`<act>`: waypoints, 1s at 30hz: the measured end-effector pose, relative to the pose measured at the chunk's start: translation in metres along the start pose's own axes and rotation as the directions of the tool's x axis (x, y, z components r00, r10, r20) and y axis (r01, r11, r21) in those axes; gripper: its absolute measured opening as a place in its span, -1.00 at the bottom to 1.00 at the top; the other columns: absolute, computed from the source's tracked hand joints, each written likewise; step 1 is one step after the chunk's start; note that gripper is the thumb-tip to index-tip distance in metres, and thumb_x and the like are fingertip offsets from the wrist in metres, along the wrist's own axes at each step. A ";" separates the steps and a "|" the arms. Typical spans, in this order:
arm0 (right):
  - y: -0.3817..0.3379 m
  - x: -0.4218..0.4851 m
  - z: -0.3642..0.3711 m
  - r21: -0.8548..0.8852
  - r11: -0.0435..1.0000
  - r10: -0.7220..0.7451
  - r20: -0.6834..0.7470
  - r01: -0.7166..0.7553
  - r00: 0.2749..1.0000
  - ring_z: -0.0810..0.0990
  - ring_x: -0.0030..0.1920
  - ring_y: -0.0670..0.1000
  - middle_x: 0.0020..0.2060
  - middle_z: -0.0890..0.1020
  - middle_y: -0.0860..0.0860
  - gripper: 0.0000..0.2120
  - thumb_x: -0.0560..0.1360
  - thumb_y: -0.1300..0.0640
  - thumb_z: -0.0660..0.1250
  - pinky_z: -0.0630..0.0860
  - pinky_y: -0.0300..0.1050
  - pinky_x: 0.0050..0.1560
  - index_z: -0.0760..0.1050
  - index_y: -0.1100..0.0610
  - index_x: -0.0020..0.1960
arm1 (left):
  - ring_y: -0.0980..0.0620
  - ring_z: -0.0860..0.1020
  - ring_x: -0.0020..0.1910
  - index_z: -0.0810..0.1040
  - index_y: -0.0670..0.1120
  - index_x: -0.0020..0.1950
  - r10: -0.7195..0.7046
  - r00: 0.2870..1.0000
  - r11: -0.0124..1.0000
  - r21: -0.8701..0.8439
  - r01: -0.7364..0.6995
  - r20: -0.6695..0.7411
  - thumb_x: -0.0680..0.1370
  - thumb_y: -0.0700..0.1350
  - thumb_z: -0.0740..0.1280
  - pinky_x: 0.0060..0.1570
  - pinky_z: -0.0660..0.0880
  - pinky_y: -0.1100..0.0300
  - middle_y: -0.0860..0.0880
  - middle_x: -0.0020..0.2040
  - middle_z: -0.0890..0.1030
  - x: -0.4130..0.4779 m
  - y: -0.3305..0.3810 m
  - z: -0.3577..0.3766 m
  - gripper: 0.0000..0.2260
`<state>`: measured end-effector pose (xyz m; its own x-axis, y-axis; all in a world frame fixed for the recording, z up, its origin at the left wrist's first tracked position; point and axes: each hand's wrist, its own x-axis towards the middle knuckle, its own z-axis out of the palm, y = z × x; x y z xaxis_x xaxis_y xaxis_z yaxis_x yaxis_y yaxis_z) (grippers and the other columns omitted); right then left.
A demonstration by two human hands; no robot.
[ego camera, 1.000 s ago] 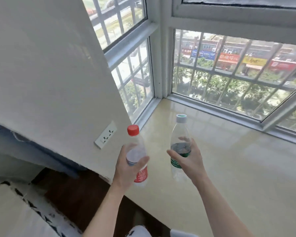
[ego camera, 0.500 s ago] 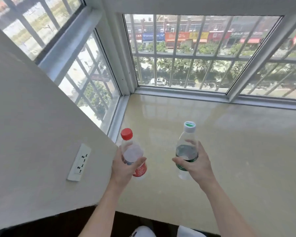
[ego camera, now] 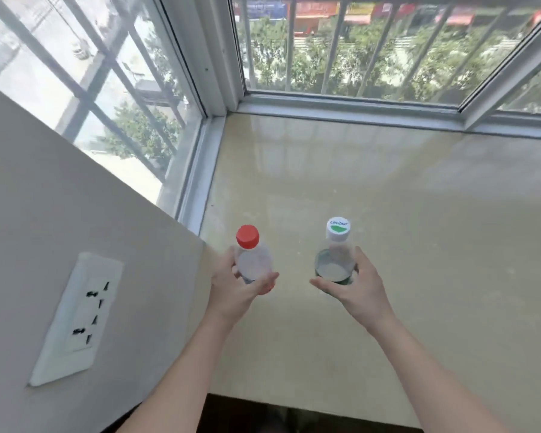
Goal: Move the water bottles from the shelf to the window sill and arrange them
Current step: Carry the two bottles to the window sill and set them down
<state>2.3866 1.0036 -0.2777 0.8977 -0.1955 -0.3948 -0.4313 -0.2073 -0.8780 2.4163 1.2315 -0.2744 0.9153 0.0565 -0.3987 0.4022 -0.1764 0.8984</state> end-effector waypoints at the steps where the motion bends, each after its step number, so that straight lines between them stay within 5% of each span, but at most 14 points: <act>1: 0.010 0.007 0.005 -0.009 1.000 0.001 -0.001 -0.001 1.000 0.63 0.03 0.01 -0.04 0.63 -0.11 -0.51 0.24 0.05 0.68 0.58 0.04 0.07 0.48 -0.05 0.03 | 0.14 0.64 -0.01 0.54 -0.02 0.08 0.008 1.000 1.000 0.005 -0.008 -0.009 0.25 -0.09 0.64 -0.17 0.53 0.36 0.09 -0.04 0.67 0.008 -0.008 0.002 -0.52; 4: 0.030 0.026 0.015 -0.008 1.000 -0.027 -0.024 0.027 0.999 0.62 0.06 0.01 -0.02 0.64 -0.10 -0.48 0.25 0.08 0.68 0.57 0.04 0.12 0.47 -0.07 0.06 | 0.17 0.64 0.03 0.53 0.06 0.09 0.071 0.997 0.997 0.029 -0.071 -0.007 0.33 -0.21 0.61 -0.08 0.54 0.33 0.14 0.00 0.65 0.033 -0.024 0.012 -0.56; 12: 0.038 0.076 0.049 -0.080 0.977 -0.206 -0.078 0.200 0.975 0.64 0.08 -0.04 0.05 0.63 -0.16 -0.34 0.24 0.05 0.67 0.60 -0.06 0.13 0.45 -0.05 0.25 | 0.15 0.58 0.12 0.49 0.02 0.25 0.247 0.969 0.951 0.195 -0.242 -0.005 0.30 0.00 0.61 0.17 0.54 0.15 0.17 0.07 0.63 0.078 -0.046 0.023 -0.43; 20: 0.064 0.085 0.059 -0.102 0.985 -0.150 -0.151 0.136 0.977 0.66 0.00 -0.05 -0.05 0.64 -0.18 -0.44 0.25 0.05 0.67 0.59 -0.20 0.03 0.47 -0.01 0.13 | 0.39 0.54 0.03 0.49 0.08 0.19 0.241 0.971 0.950 0.208 -0.234 -0.008 0.31 -0.10 0.63 0.04 0.45 0.50 0.30 -0.01 0.59 0.090 -0.063 0.017 -0.47; 23: 0.074 0.088 0.064 -0.120 0.987 -0.127 -0.161 0.108 0.979 0.62 -0.05 -0.15 -0.06 0.65 -0.17 -0.49 0.25 0.05 0.67 0.46 -0.47 -0.08 0.52 0.04 0.11 | 0.36 0.56 0.00 0.50 0.06 0.18 0.241 0.970 0.946 0.220 -0.237 0.008 0.31 -0.11 0.62 0.01 0.46 0.47 0.30 -0.04 0.61 0.097 -0.073 0.017 -0.49; 27: 0.090 0.097 0.070 -0.110 0.993 -0.061 -0.172 0.042 0.983 0.65 -0.01 -0.10 -0.04 0.70 -0.07 -0.48 0.24 0.02 0.68 0.43 -0.51 -0.13 0.59 0.11 0.11 | 0.17 0.63 0.00 0.57 -0.07 0.16 0.241 0.970 0.948 0.206 -0.241 0.028 0.30 -0.09 0.63 -0.02 0.53 0.31 0.11 -0.02 0.67 0.107 -0.088 0.018 -0.52; 30: 0.096 0.100 0.073 -0.090 0.996 -0.044 -0.189 0.028 0.981 0.65 0.00 -0.08 -0.04 0.70 -0.05 -0.47 0.23 0.03 0.68 0.43 -0.52 -0.14 0.59 0.12 0.12 | 0.23 0.62 -0.02 0.57 -0.07 0.15 0.242 0.969 0.950 0.189 -0.247 0.049 0.29 -0.11 0.64 -0.05 0.48 0.41 0.15 -0.04 0.66 0.110 -0.093 0.017 -0.51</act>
<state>2.4413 1.0340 -0.4215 0.8828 -0.3638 -0.2973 -0.4127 -0.2979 -0.8608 2.4792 1.2371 -0.4051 0.9834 -0.0364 -0.1776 0.1521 -0.3676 0.9175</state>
